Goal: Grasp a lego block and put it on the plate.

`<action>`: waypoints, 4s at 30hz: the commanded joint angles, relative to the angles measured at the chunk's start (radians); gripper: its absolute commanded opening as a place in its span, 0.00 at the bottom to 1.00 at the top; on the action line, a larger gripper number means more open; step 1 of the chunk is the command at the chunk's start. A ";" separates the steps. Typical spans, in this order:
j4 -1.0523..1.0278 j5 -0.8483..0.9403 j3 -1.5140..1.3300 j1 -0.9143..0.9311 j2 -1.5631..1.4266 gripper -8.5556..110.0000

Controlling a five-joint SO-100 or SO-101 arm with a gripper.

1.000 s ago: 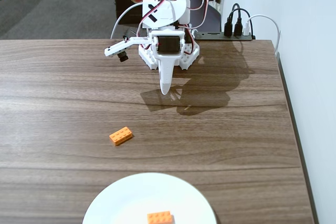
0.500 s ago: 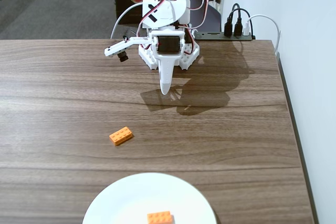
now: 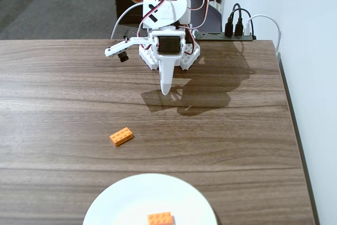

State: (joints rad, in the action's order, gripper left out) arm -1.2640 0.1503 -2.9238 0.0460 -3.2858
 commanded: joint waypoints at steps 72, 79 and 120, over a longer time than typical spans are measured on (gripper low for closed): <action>-0.014 0.962 0.735 0.503 0.933 0.08; -0.006 1.071 0.850 0.563 1.057 0.08; 0.003 0.873 1.127 0.403 1.582 0.08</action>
State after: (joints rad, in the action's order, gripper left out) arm -1.2655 1.0232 -1.8362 0.4617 -1.7012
